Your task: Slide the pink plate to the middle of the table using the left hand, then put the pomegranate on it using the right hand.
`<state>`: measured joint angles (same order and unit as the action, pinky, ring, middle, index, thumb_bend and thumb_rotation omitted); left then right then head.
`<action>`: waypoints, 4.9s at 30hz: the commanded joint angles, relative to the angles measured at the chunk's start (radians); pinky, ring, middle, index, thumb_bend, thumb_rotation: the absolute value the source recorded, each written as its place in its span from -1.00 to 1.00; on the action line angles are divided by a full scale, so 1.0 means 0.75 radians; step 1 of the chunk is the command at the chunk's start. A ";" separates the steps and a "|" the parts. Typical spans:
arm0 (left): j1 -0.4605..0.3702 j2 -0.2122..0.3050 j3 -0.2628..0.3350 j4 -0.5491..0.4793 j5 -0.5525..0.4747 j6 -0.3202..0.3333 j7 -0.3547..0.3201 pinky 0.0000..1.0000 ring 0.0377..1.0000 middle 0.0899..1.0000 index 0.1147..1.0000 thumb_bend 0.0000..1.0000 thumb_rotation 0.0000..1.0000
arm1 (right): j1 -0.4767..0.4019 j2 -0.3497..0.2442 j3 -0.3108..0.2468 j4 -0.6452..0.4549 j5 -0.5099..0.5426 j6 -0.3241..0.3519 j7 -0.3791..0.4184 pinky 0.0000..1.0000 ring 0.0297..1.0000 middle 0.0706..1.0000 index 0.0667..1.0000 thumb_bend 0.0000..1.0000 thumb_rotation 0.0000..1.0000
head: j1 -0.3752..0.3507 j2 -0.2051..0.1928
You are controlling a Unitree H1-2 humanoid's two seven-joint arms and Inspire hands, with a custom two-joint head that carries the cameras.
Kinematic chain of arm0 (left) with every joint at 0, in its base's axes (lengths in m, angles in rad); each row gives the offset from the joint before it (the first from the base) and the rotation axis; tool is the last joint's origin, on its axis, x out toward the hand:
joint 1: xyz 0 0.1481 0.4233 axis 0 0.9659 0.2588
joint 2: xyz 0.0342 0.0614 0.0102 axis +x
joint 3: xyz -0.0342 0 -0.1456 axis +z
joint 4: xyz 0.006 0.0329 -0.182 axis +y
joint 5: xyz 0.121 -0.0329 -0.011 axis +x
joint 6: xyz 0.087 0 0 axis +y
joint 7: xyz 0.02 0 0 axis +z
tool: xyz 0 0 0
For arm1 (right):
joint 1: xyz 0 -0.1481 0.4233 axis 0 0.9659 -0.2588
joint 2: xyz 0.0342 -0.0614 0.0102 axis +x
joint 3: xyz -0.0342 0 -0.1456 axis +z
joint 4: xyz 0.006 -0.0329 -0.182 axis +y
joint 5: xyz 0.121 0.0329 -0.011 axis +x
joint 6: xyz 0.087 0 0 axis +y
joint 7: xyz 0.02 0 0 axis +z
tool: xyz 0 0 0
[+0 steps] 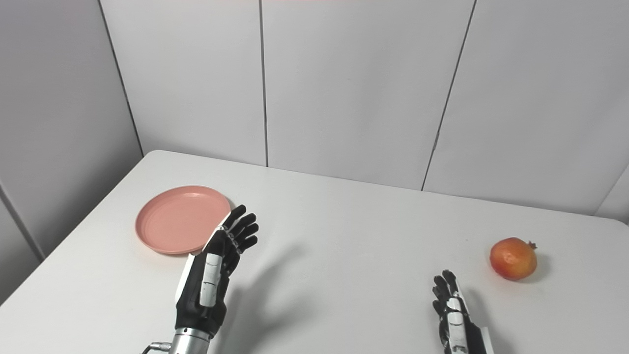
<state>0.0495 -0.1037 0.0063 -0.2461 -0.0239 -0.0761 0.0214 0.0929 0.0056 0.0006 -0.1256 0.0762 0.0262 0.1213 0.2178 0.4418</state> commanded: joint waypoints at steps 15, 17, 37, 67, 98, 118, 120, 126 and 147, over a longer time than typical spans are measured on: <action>-0.406 0.397 0.239 0.308 -0.029 -0.291 -0.008 0.59 0.62 0.66 0.67 1.00 0.87 | 0.062 -0.011 0.012 0.053 -0.017 -0.025 -0.008 1.00 0.92 0.86 0.91 0.37 1.00 | -0.013 -0.001; -0.441 0.438 0.256 0.332 -0.020 -0.299 -0.006 0.59 0.62 0.64 0.65 0.99 0.90 | 0.063 -0.009 0.013 0.054 -0.018 -0.032 -0.010 1.00 0.91 0.85 0.91 0.36 1.00 | -0.015 0.000; -0.730 0.795 0.363 0.872 -0.036 -0.359 -0.032 0.62 0.62 0.64 0.70 1.00 0.85 | 0.071 -0.007 0.019 0.046 -0.028 -0.037 -0.018 1.00 0.89 0.83 0.90 0.40 1.00 | -0.023 0.002; -0.784 0.789 0.266 1.484 0.014 -0.525 0.001 0.62 0.67 0.72 0.77 0.47 0.88 | 0.099 0.000 0.032 -0.008 -0.008 -0.015 -0.016 1.00 0.89 0.81 0.88 0.38 1.00 | -0.053 0.038; -0.710 0.665 0.308 1.379 -0.257 -0.432 -0.241 0.71 0.76 0.79 0.81 0.77 0.71 | 0.110 0.011 0.056 -0.051 -0.029 0.027 -0.041 1.00 0.84 0.78 0.87 0.39 1.00 | -0.074 0.064; -0.646 0.563 0.363 1.013 -0.462 0.076 -0.285 0.80 0.80 0.84 0.93 0.80 0.89 | 0.116 0.009 0.086 -0.060 -0.041 0.021 -0.061 0.98 0.83 0.78 0.87 0.32 1.00 | -0.083 0.083; -0.641 0.560 0.355 0.973 -0.468 0.125 -0.288 0.77 0.79 0.82 0.93 0.79 0.90 | 0.117 0.011 0.088 -0.061 -0.042 0.017 -0.063 0.98 0.83 0.78 0.87 0.33 1.00 | -0.084 0.083; -0.637 0.549 0.331 0.915 -0.469 0.209 -0.301 0.71 0.75 0.78 0.92 0.76 0.92 | 0.121 0.014 0.094 -0.071 -0.051 0.030 -0.070 0.96 0.82 0.77 0.87 0.34 1.00 | -0.088 0.089; -0.611 0.376 0.255 0.823 -0.423 0.282 -0.248 0.71 0.75 0.77 0.95 0.75 0.96 | 0.132 0.041 0.126 -0.094 -0.067 0.024 -0.104 0.90 0.78 0.74 0.83 0.35 1.00 | -0.185 0.126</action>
<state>-0.3853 0.1842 0.2036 0.3815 -0.3463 0.1253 -0.1699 0.1219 0.0131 0.0688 -0.1675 0.0290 0.0268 0.0330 0.0951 0.5292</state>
